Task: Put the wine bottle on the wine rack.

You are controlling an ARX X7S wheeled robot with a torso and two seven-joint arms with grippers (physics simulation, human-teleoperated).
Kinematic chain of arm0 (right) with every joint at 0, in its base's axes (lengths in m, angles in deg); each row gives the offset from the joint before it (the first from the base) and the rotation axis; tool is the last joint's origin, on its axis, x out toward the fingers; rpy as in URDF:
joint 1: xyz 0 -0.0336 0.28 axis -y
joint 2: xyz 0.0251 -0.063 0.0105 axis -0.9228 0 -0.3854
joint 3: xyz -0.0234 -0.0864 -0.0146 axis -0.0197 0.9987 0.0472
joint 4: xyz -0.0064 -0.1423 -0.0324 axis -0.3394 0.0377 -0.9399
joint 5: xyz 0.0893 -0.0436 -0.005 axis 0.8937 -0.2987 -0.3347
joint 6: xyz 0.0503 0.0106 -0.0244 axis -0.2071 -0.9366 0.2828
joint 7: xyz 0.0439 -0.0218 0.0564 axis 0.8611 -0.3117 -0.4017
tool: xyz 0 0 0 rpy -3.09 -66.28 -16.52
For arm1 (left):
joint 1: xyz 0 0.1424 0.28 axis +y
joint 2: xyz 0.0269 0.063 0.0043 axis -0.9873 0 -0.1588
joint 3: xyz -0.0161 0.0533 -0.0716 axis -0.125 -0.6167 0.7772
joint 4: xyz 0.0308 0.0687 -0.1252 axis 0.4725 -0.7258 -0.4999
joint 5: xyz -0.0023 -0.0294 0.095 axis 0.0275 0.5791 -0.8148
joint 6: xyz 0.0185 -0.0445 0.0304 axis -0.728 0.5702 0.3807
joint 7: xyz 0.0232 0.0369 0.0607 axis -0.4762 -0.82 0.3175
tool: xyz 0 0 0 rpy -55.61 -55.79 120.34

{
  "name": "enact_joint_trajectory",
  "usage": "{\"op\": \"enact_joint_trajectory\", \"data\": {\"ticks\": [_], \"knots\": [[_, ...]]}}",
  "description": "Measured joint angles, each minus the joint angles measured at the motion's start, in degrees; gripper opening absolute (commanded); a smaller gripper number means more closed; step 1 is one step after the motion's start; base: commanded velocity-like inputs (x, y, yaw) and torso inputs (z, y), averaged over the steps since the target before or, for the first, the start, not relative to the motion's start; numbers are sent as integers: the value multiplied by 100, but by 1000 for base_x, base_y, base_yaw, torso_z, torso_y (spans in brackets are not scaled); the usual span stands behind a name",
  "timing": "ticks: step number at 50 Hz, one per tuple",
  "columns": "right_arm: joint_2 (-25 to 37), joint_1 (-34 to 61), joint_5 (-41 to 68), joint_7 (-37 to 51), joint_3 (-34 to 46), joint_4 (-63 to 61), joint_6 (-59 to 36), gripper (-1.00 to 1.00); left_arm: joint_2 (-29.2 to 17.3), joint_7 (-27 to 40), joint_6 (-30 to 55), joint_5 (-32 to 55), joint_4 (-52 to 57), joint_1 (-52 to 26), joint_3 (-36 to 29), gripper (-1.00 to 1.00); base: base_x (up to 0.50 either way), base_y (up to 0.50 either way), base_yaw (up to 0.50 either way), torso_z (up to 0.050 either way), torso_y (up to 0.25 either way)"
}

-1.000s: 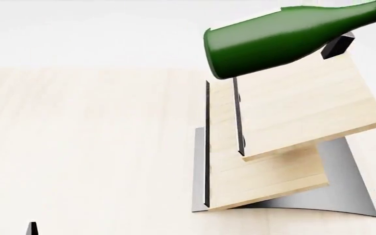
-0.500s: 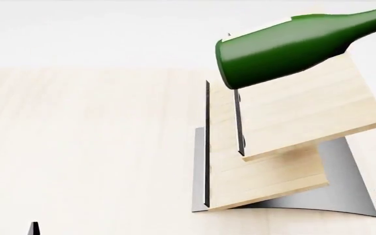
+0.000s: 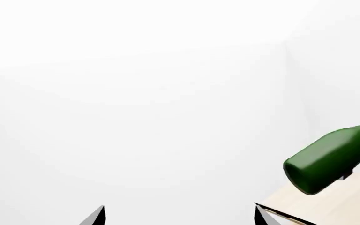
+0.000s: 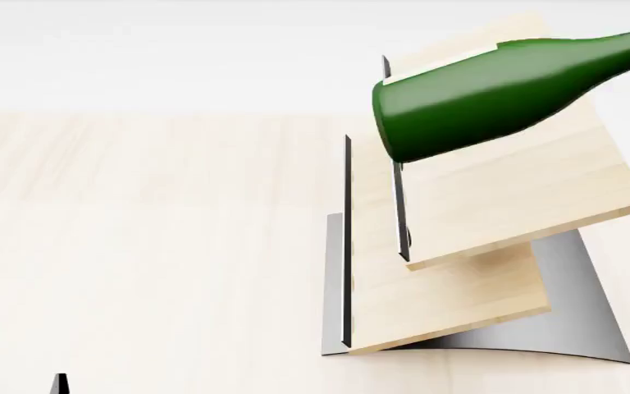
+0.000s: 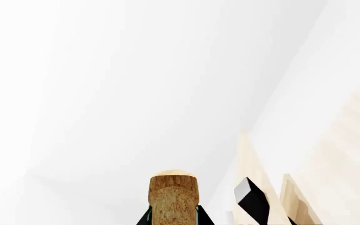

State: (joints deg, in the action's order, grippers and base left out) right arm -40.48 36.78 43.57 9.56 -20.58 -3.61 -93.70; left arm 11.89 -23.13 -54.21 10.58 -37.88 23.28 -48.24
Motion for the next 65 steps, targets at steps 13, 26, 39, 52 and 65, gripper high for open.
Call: {"op": "enact_joint_trajectory", "data": {"ticks": [13, 26, 39, 52, 65], "knots": [[-21, -93, -34, -98, 14, 98, 2, -100, -9, 11, 6, 0, -5, -9, -15, 100, 0, 0, 0, 1, 1], [-35, -143, -58, -140, 19, 144, 2, -100, -19, 18, 14, 2, -6, -20, -32, 100, 0, 0, 0, 0, 1], [-58, -171, -88, -202, 38, 230, -18, -100, -25, 26, 21, 5, -18, -34, -52, 100, 0, 0, 0, 0, 1], [-120, -166, -140, -304, 95, 389, -64, -100, -34, 33, 23, 12, -31, -47, -68, 100, 0, 0, 0, 0, 1], [-158, -154, -219, -383, 158, 518, -105, -100, -39, 39, 23, 7, -45, -60, -94, 100, 0, 0, 0, 1, 1]]}}
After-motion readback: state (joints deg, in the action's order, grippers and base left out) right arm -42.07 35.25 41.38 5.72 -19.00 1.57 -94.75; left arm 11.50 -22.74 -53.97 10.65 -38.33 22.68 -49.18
